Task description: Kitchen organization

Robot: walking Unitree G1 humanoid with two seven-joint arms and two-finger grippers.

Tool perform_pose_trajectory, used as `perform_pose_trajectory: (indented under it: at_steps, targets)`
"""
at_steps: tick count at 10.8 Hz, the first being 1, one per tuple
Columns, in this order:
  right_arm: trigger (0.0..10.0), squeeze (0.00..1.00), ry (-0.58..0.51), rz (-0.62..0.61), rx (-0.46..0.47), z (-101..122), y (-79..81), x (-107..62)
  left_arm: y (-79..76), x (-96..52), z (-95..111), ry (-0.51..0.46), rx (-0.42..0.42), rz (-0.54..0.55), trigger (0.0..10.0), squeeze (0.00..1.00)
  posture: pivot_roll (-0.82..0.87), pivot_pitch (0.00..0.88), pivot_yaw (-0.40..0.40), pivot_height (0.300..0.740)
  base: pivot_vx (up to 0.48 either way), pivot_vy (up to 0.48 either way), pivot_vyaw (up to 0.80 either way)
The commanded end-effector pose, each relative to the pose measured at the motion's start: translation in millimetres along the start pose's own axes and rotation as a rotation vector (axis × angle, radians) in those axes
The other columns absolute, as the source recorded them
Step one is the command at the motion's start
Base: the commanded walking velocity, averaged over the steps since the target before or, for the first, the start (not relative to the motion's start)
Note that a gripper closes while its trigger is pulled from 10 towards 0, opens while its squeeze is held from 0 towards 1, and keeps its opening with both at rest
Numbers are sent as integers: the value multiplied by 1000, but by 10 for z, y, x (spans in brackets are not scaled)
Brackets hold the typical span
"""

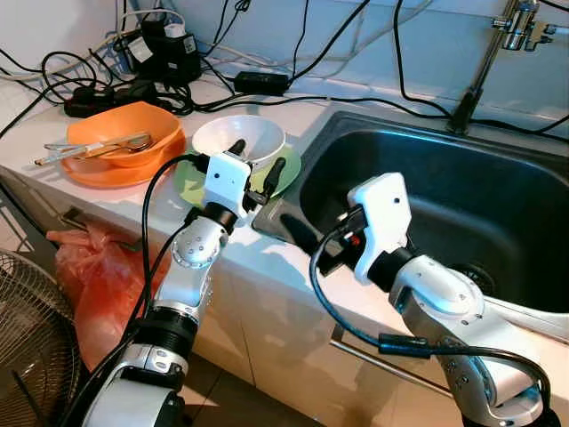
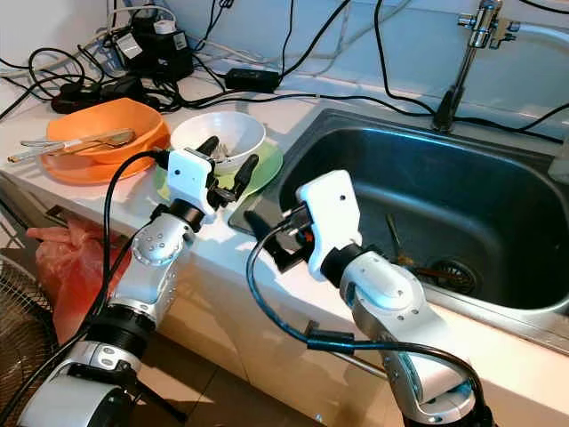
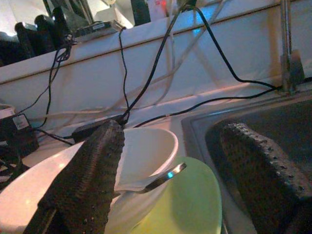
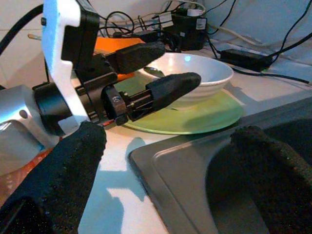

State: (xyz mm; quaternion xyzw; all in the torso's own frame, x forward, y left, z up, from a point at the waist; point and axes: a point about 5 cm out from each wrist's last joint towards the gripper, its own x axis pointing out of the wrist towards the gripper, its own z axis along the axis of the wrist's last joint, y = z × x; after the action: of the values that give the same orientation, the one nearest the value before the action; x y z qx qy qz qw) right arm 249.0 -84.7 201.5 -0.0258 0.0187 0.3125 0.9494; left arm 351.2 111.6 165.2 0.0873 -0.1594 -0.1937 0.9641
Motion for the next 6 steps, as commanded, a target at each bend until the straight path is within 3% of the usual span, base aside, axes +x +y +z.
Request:
perform_pose_trajectory:
  at_steps: [1,6]
  targets:
    - [10000,0,11,13,4,-4,31,-14,18,43,49,-19,9,-8,0,0,-132,0,44,740,0,0,0]
    - [10000,0,18,22,8,-19,43,-9,18,27,36,-24,3,-11,0,0,-123,0,40,740,0,0,0]
